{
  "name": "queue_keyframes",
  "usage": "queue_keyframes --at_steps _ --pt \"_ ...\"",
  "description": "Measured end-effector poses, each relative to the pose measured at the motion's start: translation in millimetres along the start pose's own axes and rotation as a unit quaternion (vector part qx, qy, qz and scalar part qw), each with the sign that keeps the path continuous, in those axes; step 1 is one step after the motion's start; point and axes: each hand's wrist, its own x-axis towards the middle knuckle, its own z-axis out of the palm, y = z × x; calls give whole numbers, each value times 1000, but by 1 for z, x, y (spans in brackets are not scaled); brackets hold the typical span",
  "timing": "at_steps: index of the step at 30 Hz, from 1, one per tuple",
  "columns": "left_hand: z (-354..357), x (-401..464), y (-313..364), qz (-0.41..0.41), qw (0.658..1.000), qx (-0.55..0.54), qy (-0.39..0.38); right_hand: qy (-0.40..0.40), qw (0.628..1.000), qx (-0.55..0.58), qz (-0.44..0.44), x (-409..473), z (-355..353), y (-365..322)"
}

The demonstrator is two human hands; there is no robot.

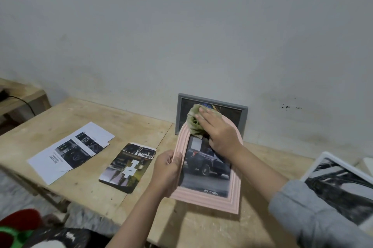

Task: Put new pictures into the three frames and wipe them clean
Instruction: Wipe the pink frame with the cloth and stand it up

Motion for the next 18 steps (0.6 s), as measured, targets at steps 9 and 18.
queue_keyframes --at_steps 9,18 --pt "-8 0 -10 50 997 11 58 10 979 50 200 -26 0 5" --pt "-14 9 -14 46 985 -69 150 -90 940 118 306 -80 11 -24"
